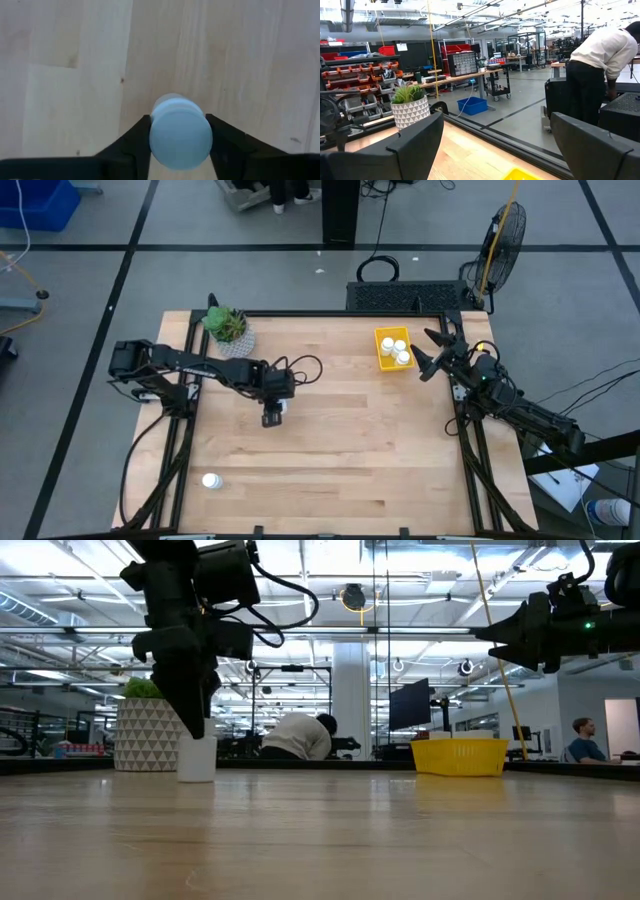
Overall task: Pick and place pill bottles into a basket
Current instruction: Put the top white medicine bottle into the yellow bin
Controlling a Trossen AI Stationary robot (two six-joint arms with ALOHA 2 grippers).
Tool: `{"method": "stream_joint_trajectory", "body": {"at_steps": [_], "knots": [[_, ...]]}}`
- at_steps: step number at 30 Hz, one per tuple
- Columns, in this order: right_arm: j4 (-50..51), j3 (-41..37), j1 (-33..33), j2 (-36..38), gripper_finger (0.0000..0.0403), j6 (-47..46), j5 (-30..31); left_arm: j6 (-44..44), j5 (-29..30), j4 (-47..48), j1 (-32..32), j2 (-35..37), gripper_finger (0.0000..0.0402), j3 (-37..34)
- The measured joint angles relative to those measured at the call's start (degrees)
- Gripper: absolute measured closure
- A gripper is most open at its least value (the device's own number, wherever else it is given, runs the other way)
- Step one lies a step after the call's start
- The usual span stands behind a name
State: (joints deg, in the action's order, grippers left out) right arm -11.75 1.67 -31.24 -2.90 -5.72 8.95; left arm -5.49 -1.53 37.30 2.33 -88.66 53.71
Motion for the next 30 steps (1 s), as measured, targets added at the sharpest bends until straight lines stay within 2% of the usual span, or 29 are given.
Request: {"method": "stream_joint_trajectory", "body": {"at_steps": [4,7,16,18,23,30], "knots": [[0.00,0.00,0.00,0.00,0.0041,0.00,0.00,3.82,-3.34,-0.79,0.90,0.00,0.0246,0.02],[0.00,0.00,0.02,0.00,0.0041,0.00,0.00,4.65,-1.79,-3.47,1.14,0.55,0.0246,-0.04],[-0.02,0.00,0.00,-0.11,0.0041,0.00,-0.02,17.47,3.62,-24.48,4.31,3.63,0.0246,2.15],[-0.09,0.00,0.00,-0.18,0.0041,0.00,0.00,20.01,3.92,-29.95,6.14,3.61,0.0246,5.09],[-0.11,0.00,-0.05,-0.50,0.0041,0.00,-0.08,22.73,3.73,-28.74,11.77,1.90,0.0246,15.35],[-0.01,0.00,-0.05,-0.61,0.0041,0.00,0.02,22.13,-0.24,-16.78,18.80,-6.44,0.0246,34.82]]}}
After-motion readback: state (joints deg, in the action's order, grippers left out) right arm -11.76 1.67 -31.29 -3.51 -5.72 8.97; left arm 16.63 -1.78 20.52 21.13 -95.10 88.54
